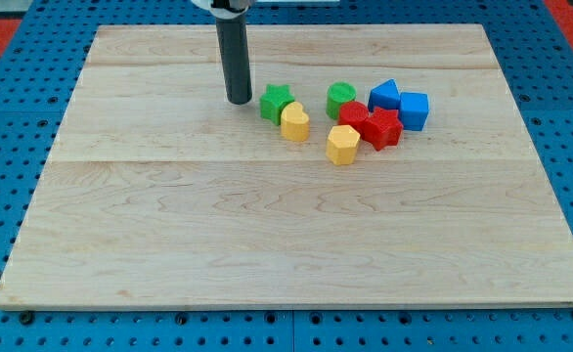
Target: Slide the green star to the group of blocks
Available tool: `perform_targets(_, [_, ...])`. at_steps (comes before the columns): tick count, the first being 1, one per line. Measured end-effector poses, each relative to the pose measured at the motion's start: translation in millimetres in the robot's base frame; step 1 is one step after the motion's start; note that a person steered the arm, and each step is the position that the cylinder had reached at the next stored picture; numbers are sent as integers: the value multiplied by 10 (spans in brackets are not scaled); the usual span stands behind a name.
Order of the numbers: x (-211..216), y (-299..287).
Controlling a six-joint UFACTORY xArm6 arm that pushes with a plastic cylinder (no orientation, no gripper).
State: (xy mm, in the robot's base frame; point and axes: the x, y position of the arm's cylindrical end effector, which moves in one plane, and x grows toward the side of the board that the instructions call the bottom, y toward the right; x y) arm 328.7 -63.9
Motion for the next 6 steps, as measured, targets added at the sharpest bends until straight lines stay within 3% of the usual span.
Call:
perform_targets(2, [210,835])
perform_targets(3, [199,619])
perform_targets(6, [153,-1496])
